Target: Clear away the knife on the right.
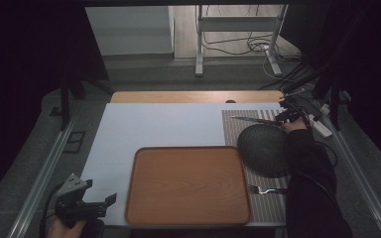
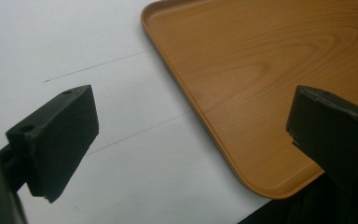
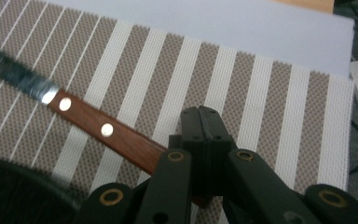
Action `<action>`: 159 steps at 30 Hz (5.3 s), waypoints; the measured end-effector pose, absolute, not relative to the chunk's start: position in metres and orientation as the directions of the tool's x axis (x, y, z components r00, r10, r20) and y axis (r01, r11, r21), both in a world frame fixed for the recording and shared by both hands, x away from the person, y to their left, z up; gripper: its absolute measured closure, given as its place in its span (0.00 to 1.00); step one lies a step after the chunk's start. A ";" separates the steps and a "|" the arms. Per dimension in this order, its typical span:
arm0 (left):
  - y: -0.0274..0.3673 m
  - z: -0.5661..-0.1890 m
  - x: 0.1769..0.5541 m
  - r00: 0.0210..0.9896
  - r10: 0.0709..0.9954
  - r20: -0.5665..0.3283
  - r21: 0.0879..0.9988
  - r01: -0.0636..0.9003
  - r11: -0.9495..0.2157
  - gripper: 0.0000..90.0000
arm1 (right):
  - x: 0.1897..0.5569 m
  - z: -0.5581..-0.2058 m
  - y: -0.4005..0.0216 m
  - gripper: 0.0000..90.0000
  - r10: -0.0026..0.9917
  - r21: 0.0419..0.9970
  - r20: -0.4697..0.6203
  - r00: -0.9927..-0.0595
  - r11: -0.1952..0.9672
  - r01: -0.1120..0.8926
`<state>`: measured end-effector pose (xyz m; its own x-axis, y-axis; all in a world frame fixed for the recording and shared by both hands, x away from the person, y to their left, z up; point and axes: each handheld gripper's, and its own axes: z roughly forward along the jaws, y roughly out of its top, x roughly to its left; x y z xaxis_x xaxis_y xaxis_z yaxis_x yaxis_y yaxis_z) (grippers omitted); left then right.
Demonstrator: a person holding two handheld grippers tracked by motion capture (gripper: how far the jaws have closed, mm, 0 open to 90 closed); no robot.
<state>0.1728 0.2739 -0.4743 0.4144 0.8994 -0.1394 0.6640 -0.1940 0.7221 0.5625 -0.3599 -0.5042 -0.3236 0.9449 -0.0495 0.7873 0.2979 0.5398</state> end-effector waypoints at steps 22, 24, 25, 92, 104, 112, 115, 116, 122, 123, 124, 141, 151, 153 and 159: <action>0.272 -0.474 0.174 0.418 0.900 -0.126 0.719 0.664 -0.208 0.04 | 0.540 -0.500 -0.356 0.99 0.920 0.467 0.002 -0.392 0.346 0.814; 0.272 -0.474 0.174 0.418 0.900 -0.125 0.718 0.664 -0.209 0.04 | 0.540 -0.500 -0.356 0.99 0.919 0.465 0.003 -0.393 0.347 0.815; 0.272 -0.474 0.174 0.418 0.900 -0.124 0.718 0.664 -0.210 0.04 | 0.540 -0.499 -0.357 0.99 0.919 0.460 0.001 -0.395 0.351 0.816; 0.271 -0.475 0.174 0.414 0.902 -0.120 0.714 0.668 -0.212 0.04 | 0.570 -0.505 -0.325 0.85 0.868 0.516 -0.008 -0.497 0.429 0.741; 0.272 -0.475 0.174 0.412 0.903 -0.122 0.714 0.669 -0.208 0.04 | 0.568 -0.504 -0.340 0.86 0.861 0.521 -0.022 -0.508 0.444 0.729; 0.272 -0.474 0.174 0.411 0.903 -0.123 0.713 0.669 -0.208 0.04 | 0.560 -0.495 -0.366 0.86 0.892 0.537 -0.019 -0.453 0.391 0.747; 0.272 -0.474 0.174 0.411 0.903 -0.124 0.713 0.670 -0.207 0.04 | 0.555 -0.488 -0.370 0.86 0.895 0.543 -0.031 -0.445 0.388 0.744; 0.272 -0.474 0.174 0.411 0.903 -0.125 0.713 0.670 -0.207 0.04 | 0.553 -0.486 -0.370 0.86 0.895 0.545 -0.037 -0.445 0.391 0.741; 0.271 -0.474 0.175 0.411 0.903 -0.124 0.713 0.670 -0.207 0.04 | 0.545 -0.474 -0.368 0.86 0.893 0.561 -0.041 -0.449 0.392 0.729; 0.271 -0.474 0.175 0.411 0.903 -0.123 0.713 0.670 -0.207 0.04 | 0.544 -0.474 -0.366 0.86 0.892 0.561 -0.038 -0.451 0.392 0.729; 0.271 -0.474 0.175 0.411 0.903 -0.123 0.713 0.670 -0.208 0.04 | 0.543 -0.473 -0.365 0.86 0.890 0.560 -0.038 -0.454 0.395 0.728; 0.271 -0.474 0.174 0.415 0.902 -0.118 0.713 0.668 -0.214 0.04 | 0.513 -0.472 -0.326 0.86 0.865 0.556 0.007 -0.501 0.413 0.721; 0.270 -0.474 0.175 0.415 0.903 -0.113 0.712 0.667 -0.218 0.04 | 0.490 -0.476 -0.299 0.86 0.836 0.550 0.024 -0.549 0.448 0.705; 0.270 -0.474 0.175 0.415 0.903 -0.113 0.712 0.667 -0.218 0.04 | 0.484 -0.476 -0.294 0.86 0.830 0.549 0.038 -0.557 0.448 0.705; 0.270 -0.474 0.175 0.416 0.902 -0.113 0.712 0.667 -0.218 0.04 | 0.466 -0.478 -0.280 0.86 0.812 0.549 0.060 -0.581 0.460 0.698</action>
